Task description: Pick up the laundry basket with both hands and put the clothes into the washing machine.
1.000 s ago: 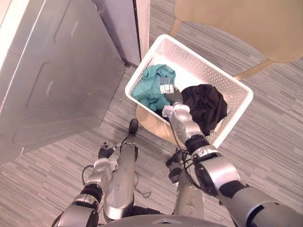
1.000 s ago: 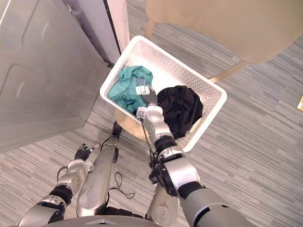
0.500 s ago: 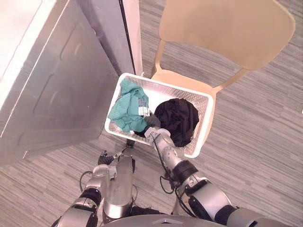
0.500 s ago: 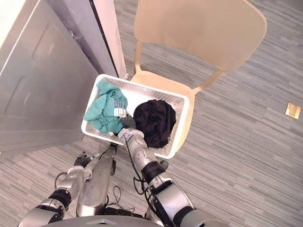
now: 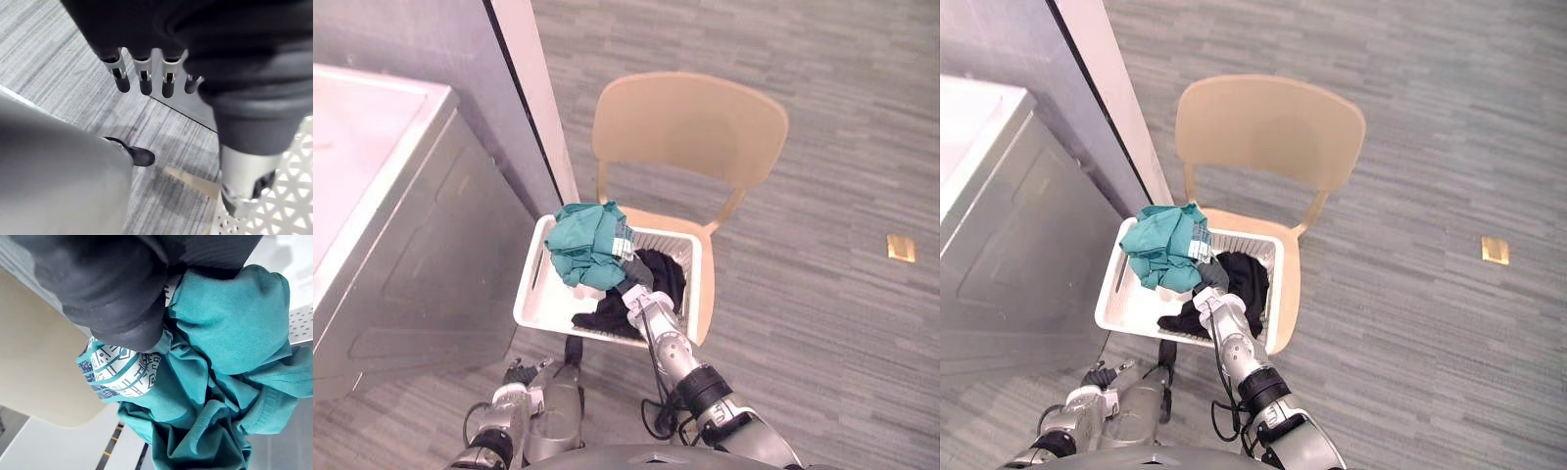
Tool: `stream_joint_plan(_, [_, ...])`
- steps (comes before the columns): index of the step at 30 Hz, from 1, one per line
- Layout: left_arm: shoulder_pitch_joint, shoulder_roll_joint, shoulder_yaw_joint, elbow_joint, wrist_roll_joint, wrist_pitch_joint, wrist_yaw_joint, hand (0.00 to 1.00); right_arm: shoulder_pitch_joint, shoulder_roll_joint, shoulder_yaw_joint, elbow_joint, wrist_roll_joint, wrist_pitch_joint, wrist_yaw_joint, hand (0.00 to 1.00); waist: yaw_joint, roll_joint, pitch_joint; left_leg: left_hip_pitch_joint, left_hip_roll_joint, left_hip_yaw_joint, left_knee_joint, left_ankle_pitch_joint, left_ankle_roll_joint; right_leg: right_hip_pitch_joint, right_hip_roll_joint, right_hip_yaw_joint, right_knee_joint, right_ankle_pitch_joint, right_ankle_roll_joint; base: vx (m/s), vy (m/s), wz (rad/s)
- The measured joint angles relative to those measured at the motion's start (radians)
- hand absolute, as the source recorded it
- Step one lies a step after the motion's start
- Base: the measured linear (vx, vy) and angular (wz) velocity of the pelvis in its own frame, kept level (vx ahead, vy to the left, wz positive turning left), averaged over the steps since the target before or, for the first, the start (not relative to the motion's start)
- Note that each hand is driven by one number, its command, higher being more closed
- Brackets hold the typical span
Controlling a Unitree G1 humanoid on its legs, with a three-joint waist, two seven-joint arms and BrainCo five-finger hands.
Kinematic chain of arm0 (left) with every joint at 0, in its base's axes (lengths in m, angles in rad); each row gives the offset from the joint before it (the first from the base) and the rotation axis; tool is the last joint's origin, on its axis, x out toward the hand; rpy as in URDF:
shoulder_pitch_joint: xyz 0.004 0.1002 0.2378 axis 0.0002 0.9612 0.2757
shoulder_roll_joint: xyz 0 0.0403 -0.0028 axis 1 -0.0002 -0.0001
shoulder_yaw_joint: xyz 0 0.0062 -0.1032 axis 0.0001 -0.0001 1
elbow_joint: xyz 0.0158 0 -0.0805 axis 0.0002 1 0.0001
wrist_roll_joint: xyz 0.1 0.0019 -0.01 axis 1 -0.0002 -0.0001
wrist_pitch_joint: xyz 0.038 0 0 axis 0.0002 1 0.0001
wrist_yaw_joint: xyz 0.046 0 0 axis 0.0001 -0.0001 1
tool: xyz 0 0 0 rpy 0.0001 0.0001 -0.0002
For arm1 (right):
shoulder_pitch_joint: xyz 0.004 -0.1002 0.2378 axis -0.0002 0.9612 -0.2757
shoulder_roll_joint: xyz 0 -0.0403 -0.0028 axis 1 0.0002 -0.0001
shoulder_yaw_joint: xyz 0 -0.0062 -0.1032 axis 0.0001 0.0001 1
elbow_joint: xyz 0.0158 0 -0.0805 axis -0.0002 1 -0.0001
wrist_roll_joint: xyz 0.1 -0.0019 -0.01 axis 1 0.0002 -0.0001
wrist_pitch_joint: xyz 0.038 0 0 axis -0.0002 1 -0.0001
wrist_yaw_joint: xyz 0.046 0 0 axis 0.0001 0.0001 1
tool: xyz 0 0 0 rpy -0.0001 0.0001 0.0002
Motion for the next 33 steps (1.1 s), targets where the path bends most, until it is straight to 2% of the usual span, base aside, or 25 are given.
stream_joint_plan(3, [0.042,-0.008,0.038,-0.020,0.000,0.006,0.000,0.00,0.023,0.004,-0.019,-0.052,0.017,0.000,0.000,1.00,-0.003,0.005,-0.060,0.032,0.018,0.032,-0.008,-0.009,-0.009,0.035,0.030,0.016,-0.063,0.027,-0.002,0.00,-0.037,-0.24])
stream_joint_plan(6, [0.068,-0.011,0.057,-0.090,-0.002,0.014,0.001,0.00,0.026,0.005,-0.048,-0.112,0.029,-0.001,0.000,1.00,-0.008,0.013,-0.090,0.035,0.030,0.041,-0.018,-0.014,-0.015,0.042,0.052,0.025,-0.105,0.050,-0.006,-0.03,-0.019,-0.17])
stream_joint_plan(10, [0.080,-0.017,0.134,-0.331,-0.154,-0.013,0.015,0.00,0.037,0.010,-0.120,-0.179,0.034,-0.054,-0.003,1.00,-0.011,0.027,-0.135,0.066,0.037,0.058,-0.034,-0.016,-0.016,0.090,0.079,0.039,-0.195,0.094,-0.011,-0.02,-0.002,-0.11])
stream_joint_plan(13, [0.085,-0.026,0.175,-0.533,-0.159,-0.029,0.044,0.00,0.062,0.009,-0.127,-0.239,0.038,-0.077,-0.005,1.00,-0.015,0.039,-0.157,0.077,0.036,0.087,-0.035,-0.011,-0.004,0.105,0.091,0.057,-0.245,0.134,-0.006,0.04,0.004,-0.29])
stream_joint_plan(17, [0.081,-0.047,0.188,-0.835,-0.137,-0.080,0.070,0.00,0.077,0.009,-0.145,-0.286,0.036,-0.081,-0.006,1.00,-0.027,0.059,-0.173,0.136,0.030,0.125,-0.049,-0.017,0.004,0.152,0.094,0.092,-0.292,0.163,-0.001,0.02,0.007,-0.25])
stream_joint_plan(22, [0.082,-0.062,0.187,-0.973,-0.136,-0.104,0.080,0.00,0.103,0.009,-0.145,-0.321,0.027,-0.084,-0.006,1.00,-0.046,0.086,-0.196,0.174,0.031,0.176,-0.053,-0.030,0.005,0.165,0.108,0.144,-0.334,0.188,-0.004,-0.01,0.000,-0.35])
stream_joint_plan(27, [0.059,-0.065,0.118,-1.028,-0.138,-0.118,0.067,0.00,0.186,-0.003,-0.143,-0.393,0.026,-0.070,-0.004,1.00,-0.083,0.090,-0.199,0.216,0.034,0.208,-0.054,-0.041,0.003,0.192,0.115,0.179,-0.358,0.203,-0.007,-0.03,-0.004,-0.20])
stream_joint_plan(30, [0.025,-0.058,0.064,-1.026,-0.142,-0.118,0.030,0.00,0.189,-0.015,-0.135,-0.393,0.026,-0.060,-0.003,1.00,-0.097,0.090,-0.199,0.220,0.034,0.225,-0.054,-0.049,-0.004,0.189,0.116,0.196,-0.368,0.207,-0.016,-0.05,0.005,-0.19])
stream_joint_plan(31, [-0.010,-0.043,0.005,-1.020,-0.152,-0.118,0.008,0.00,0.197,-0.020,-0.121,-0.396,0.027,-0.053,-0.003,1.00,-0.107,0.090,-0.200,0.220,0.034,0.233,-0.056,-0.049,-0.004,0.187,0.118,0.206,-0.378,0.211,-0.014,-0.05,-0.003,-0.14])
stream_joint_plan(33, [-0.030,-0.034,-0.031,-1.018,-0.154,-0.118,-0.008,0.00,0.203,-0.022,-0.110,-0.405,0.027,-0.041,-0.002,1.00,-0.109,0.091,-0.201,0.219,0.035,0.241,-0.061,-0.050,-0.004,0.178,0.119,0.218,-0.381,0.215,-0.014,-0.03,-0.006,-0.20])
